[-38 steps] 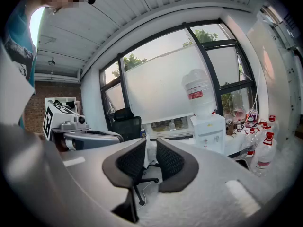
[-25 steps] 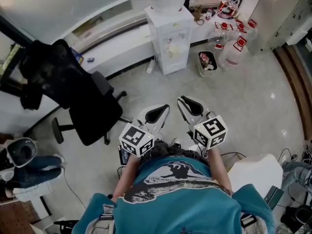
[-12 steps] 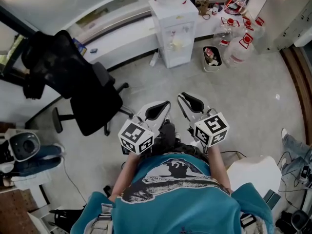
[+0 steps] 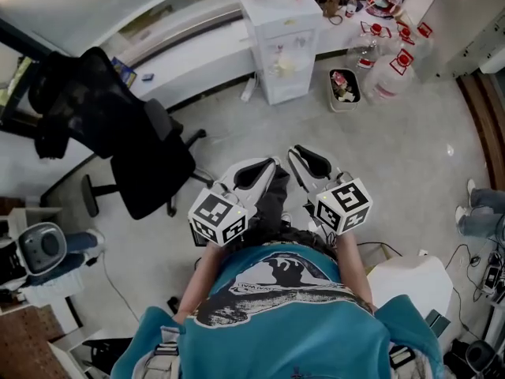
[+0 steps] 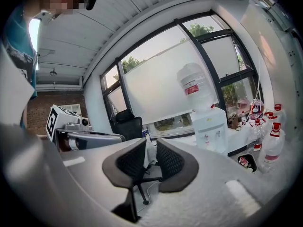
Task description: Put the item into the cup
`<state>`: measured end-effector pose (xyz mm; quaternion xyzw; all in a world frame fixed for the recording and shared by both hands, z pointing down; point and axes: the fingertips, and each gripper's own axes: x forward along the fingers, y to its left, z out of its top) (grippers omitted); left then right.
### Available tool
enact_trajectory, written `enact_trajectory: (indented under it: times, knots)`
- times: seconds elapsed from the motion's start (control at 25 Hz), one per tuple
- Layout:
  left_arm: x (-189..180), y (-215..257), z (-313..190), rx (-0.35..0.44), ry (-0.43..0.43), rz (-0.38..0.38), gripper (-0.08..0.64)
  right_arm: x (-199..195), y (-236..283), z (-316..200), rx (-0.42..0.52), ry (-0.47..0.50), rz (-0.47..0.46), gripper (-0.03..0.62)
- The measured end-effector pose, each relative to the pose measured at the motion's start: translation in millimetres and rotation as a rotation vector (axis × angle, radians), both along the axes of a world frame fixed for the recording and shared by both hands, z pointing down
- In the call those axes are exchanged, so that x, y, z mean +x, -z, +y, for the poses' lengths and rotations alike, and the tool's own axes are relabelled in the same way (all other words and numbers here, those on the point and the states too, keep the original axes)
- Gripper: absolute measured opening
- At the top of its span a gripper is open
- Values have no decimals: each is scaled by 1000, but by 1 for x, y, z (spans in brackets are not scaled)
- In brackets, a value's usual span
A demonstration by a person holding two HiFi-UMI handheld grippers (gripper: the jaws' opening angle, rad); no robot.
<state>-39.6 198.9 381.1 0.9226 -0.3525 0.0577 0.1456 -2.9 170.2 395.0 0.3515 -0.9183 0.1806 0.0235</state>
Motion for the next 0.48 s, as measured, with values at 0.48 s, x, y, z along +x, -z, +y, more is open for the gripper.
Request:
enact_trajectory:
  times: [0.48]
  knots:
    - [-5, -3, -129, -3, -18, 0, -2, -4, -2, -120, -17, -12, 46, 63]
